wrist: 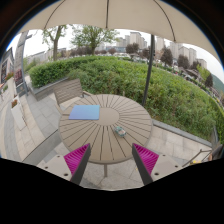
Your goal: Arrange mouse
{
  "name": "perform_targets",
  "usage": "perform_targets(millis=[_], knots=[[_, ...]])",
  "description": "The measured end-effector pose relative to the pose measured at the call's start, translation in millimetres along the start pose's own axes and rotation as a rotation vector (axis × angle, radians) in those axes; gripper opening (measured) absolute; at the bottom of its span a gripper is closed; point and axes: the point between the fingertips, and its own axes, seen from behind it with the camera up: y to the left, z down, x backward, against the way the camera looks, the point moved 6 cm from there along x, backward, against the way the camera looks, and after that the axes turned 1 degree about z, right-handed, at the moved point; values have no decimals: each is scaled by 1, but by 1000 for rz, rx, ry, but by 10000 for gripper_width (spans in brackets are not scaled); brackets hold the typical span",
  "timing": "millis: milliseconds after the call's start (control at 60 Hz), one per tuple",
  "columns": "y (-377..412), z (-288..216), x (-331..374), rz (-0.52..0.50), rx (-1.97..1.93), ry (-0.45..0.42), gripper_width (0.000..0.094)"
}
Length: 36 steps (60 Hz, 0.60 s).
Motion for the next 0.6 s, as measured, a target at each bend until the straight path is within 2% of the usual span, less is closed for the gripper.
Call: perform_targets(millis=[267,533,600], knots=[[-28,17,-48,23,1,-74,856],[-44,39,-144,16,7,-168,854],[-43,45,-172,16,5,-164,855]])
